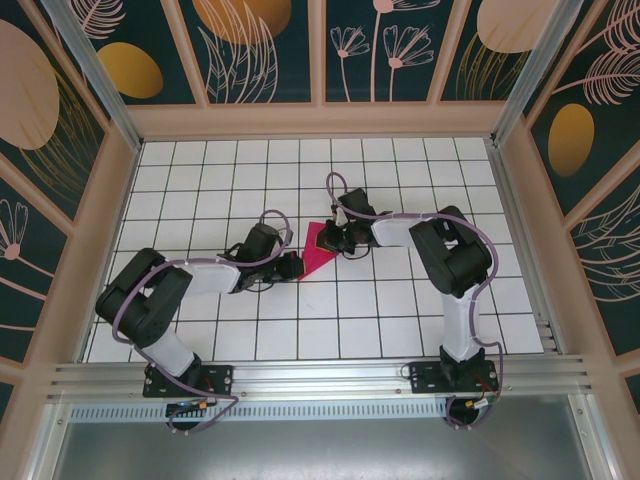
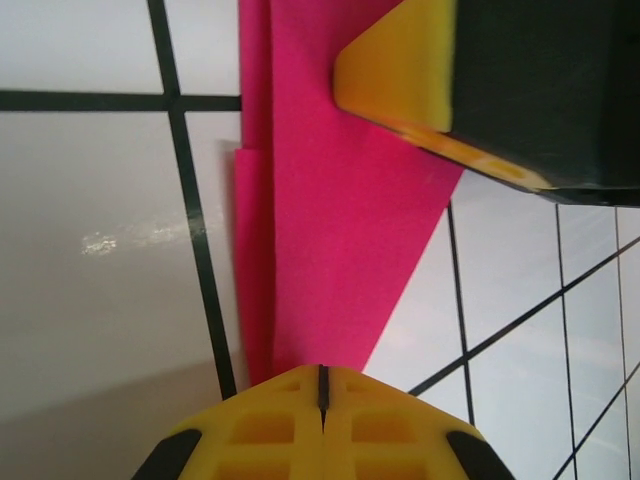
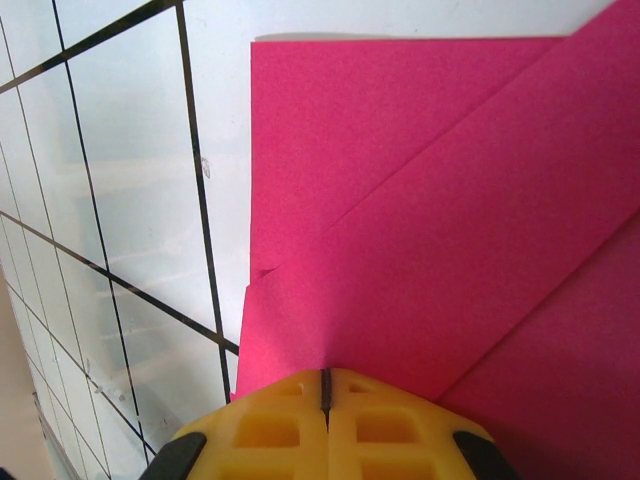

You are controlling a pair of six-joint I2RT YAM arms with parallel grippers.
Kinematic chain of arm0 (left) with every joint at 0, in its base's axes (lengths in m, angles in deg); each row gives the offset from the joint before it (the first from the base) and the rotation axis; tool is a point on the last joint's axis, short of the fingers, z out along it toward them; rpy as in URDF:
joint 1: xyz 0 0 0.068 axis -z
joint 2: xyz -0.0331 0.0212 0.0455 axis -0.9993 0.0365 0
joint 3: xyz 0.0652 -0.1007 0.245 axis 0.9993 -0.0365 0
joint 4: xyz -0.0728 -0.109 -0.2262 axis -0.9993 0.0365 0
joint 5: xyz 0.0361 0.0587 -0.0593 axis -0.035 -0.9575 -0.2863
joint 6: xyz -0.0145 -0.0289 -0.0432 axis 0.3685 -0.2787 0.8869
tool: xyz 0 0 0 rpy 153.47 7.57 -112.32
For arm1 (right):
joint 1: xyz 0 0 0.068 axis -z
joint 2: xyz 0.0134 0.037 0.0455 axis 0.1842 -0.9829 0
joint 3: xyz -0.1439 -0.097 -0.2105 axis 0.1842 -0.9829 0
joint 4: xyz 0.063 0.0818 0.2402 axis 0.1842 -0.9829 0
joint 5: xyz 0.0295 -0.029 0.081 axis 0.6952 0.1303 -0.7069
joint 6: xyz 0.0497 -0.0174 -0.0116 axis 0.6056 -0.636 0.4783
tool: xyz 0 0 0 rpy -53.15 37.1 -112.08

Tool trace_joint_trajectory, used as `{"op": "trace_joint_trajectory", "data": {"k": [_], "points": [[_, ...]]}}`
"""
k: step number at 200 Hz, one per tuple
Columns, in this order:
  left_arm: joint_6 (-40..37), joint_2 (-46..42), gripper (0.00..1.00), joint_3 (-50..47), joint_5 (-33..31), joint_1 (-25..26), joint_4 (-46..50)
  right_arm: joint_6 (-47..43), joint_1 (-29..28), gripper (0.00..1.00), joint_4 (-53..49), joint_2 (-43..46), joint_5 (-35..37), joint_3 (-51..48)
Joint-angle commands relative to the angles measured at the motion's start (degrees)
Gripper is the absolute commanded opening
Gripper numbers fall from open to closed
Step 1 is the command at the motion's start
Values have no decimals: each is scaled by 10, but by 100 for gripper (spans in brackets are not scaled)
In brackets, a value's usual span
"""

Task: Fold a paper plane with a square sheet of paper (pick it up from the middle)
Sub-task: Fourth fold the wing at the center of the table.

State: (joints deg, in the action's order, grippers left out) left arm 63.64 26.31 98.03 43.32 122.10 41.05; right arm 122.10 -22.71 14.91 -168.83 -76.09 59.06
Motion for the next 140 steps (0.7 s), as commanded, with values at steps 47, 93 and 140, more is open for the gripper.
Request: {"op": "trace_joint_trajectory", "data": {"k": [47, 93, 140], "points": [[1, 32, 0, 4, -14, 3, 30, -28, -1, 0, -46, -26, 59, -14], [2, 34, 0, -5, -28, 3, 52, -46, -13, 0, 57, 45, -6, -45], [1, 56, 0, 0, -27, 2, 57, -36, -41, 0, 75, 58, -25, -76]]}}
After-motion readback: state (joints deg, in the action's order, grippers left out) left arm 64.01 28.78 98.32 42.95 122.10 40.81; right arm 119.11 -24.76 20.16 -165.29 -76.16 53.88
